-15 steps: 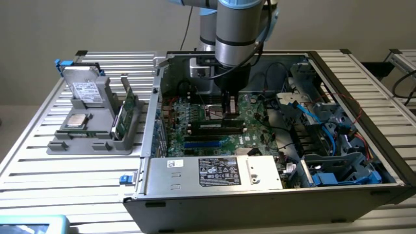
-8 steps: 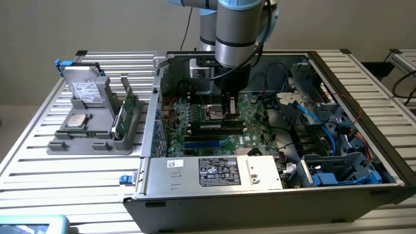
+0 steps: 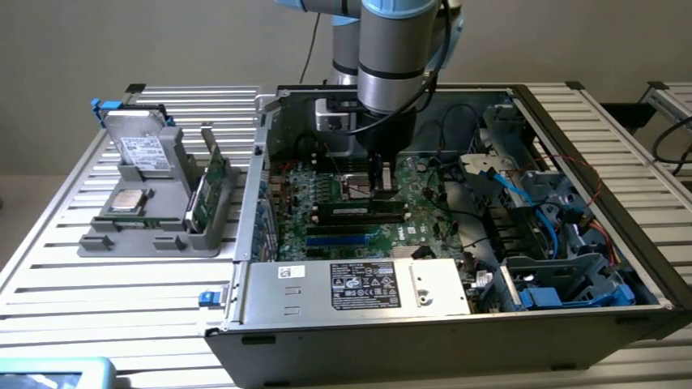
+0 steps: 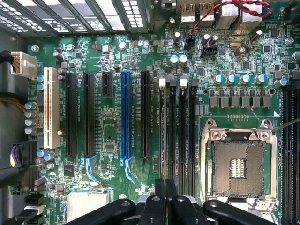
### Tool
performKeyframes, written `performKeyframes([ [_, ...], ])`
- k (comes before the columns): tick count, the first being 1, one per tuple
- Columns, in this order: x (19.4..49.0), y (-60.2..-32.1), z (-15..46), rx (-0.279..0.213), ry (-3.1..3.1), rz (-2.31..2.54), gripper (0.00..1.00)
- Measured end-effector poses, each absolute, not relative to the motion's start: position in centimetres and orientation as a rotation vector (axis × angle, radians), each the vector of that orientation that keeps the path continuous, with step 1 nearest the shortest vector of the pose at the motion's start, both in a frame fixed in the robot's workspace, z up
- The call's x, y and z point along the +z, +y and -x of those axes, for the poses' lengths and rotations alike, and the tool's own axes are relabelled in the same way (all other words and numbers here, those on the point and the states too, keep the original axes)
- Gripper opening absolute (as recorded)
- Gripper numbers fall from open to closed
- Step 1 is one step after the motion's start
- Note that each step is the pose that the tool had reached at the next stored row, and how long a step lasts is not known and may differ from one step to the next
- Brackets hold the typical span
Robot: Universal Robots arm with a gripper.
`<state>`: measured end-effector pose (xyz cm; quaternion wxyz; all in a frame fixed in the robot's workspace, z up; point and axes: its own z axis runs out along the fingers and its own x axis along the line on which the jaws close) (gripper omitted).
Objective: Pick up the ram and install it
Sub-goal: 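Insert the ram into the slot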
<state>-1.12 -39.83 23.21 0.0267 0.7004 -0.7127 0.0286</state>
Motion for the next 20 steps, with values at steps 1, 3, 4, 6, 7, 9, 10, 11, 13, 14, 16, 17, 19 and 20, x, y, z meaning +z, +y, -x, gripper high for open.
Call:
performKeyframes([
  [1,23.20,-39.83,1.13,0.089,-2.201,-2.165,0.12],
  [3,23.19,-39.86,1.13,0.089,-2.200,-2.166,0.12],
  [4,23.19,-39.86,1.13,0.089,-2.200,-2.167,0.12],
  [6,23.17,-39.87,1.13,0.089,-2.199,-2.167,0.12],
  [7,23.16,-39.87,1.13,0.089,-2.199,-2.167,0.12],
  [9,23.12,-39.85,1.15,0.089,-2.199,-2.167,0.12],
  [10,23.09,-39.82,1.16,0.089,-2.199,-2.167,0.12],
  [11,23.08,-39.81,1.16,0.089,-2.199,-2.167,0.12],
  [13,22.97,-39.79,1.18,0.089,-2.199,-2.167,0.12],
  [14,22.97,-39.78,1.17,0.089,-2.199,-2.167,0.12],
  [16,22.97,-39.79,1.13,0.089,-2.199,-2.167,0.12],
  [17,22.96,-39.78,1.12,0.089,-2.199,-2.167,0.12],
  [19,22.96,-39.79,1.10,0.089,-2.199,-2.167,0.12],
  [20,22.95,-39.79,1.10,0.089,-2.199,-2.167,0.12],
])
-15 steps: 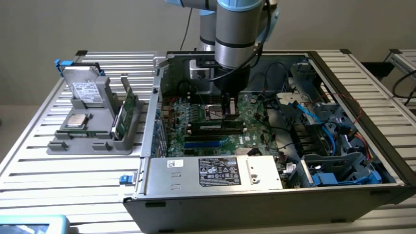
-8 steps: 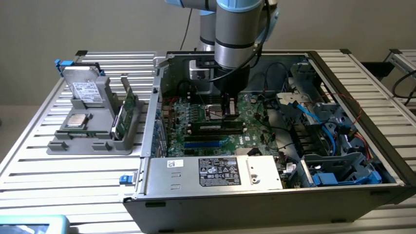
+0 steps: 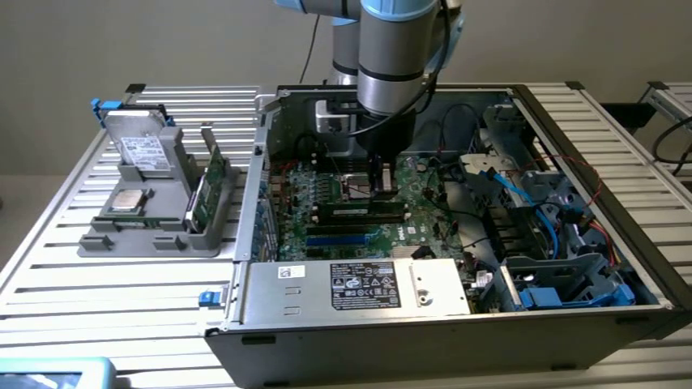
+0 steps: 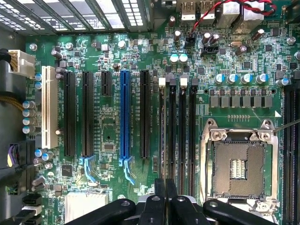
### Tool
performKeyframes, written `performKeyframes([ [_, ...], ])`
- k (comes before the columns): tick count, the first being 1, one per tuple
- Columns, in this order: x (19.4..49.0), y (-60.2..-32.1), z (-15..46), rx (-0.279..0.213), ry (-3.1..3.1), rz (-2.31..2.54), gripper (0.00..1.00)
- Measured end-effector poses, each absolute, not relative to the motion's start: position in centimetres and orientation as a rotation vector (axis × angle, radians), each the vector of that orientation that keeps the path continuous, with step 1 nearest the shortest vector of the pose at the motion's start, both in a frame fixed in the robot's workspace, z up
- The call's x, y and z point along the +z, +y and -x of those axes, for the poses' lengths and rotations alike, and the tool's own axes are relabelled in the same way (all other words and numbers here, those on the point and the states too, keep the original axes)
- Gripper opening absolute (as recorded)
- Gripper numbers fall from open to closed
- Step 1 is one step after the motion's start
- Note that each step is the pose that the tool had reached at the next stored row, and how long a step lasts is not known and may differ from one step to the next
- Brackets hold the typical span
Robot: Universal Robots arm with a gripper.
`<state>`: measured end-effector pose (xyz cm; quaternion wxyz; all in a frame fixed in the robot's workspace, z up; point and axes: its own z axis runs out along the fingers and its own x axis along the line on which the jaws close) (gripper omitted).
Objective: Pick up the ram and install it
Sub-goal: 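Insert the ram into the slot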
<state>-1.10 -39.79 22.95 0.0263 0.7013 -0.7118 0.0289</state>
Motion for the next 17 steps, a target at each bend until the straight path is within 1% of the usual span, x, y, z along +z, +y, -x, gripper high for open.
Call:
performKeyframes([
  [17,22.89,-39.89,1.19,0.090,-2.200,-2.168,0.12],
])
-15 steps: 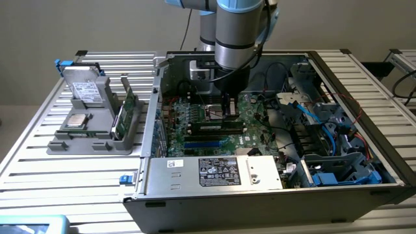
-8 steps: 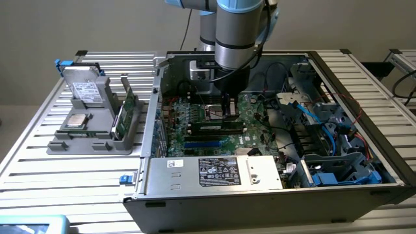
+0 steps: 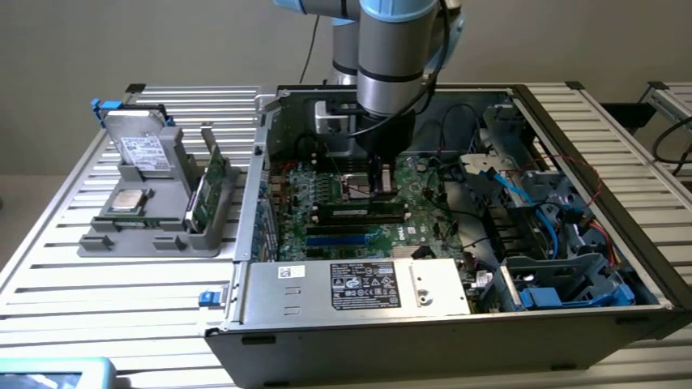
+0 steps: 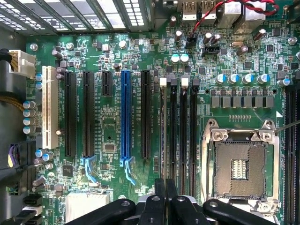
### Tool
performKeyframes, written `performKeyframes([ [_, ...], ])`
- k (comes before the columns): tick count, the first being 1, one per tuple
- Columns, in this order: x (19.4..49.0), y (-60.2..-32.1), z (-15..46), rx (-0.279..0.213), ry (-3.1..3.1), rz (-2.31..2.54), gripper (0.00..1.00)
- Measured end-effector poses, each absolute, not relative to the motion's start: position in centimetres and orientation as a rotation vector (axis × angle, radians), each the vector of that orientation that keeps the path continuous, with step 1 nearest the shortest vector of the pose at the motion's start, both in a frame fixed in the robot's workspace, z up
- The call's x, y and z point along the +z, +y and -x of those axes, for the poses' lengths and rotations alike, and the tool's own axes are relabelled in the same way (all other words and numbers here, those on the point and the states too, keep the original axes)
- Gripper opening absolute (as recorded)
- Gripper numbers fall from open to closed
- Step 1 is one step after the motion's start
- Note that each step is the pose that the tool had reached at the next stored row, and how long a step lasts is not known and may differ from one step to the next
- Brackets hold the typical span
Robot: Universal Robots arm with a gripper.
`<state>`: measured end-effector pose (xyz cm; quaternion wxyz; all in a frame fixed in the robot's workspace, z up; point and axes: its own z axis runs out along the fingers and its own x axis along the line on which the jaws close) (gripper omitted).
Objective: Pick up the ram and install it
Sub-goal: 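Insert the ram into the slot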
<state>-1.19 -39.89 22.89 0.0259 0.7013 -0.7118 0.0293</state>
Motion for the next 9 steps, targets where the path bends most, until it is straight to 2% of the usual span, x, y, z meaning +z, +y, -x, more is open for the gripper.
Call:
performKeyframes([
  [9,22.73,-39.89,1.22,0.092,-2.201,-2.168,0.12],
])
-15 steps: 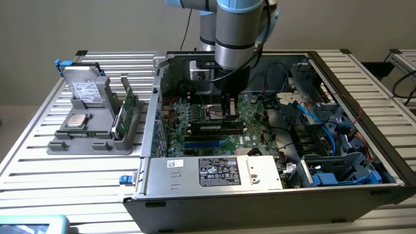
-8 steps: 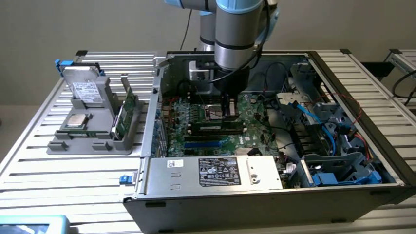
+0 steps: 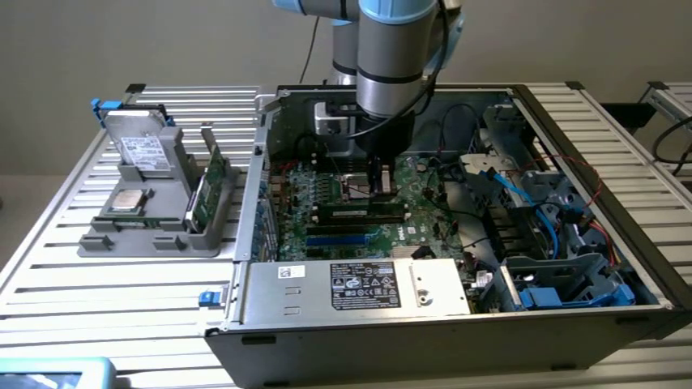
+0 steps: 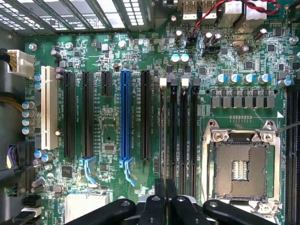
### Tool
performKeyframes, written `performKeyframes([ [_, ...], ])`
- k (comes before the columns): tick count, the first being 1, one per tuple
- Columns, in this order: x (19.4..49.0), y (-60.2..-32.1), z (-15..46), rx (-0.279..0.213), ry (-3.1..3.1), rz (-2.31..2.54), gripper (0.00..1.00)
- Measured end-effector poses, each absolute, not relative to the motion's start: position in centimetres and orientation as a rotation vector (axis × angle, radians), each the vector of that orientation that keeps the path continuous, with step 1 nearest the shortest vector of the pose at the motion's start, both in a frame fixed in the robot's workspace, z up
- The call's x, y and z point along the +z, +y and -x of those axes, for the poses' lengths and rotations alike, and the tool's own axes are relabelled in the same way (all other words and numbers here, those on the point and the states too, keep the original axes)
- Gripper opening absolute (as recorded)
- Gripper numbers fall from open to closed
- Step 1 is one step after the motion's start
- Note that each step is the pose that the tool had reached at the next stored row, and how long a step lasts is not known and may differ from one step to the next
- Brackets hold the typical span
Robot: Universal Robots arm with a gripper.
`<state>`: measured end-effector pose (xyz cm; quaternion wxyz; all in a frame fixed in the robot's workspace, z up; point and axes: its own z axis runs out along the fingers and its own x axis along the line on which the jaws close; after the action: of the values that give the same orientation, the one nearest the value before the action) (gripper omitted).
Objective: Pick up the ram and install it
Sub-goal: 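Insert the ram into the slot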
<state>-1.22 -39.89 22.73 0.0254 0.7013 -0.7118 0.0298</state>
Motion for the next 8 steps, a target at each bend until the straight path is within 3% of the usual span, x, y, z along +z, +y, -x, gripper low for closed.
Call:
performKeyframes([
  [8,22.55,-39.89,1.23,0.094,-2.201,-2.169,0.13],
])
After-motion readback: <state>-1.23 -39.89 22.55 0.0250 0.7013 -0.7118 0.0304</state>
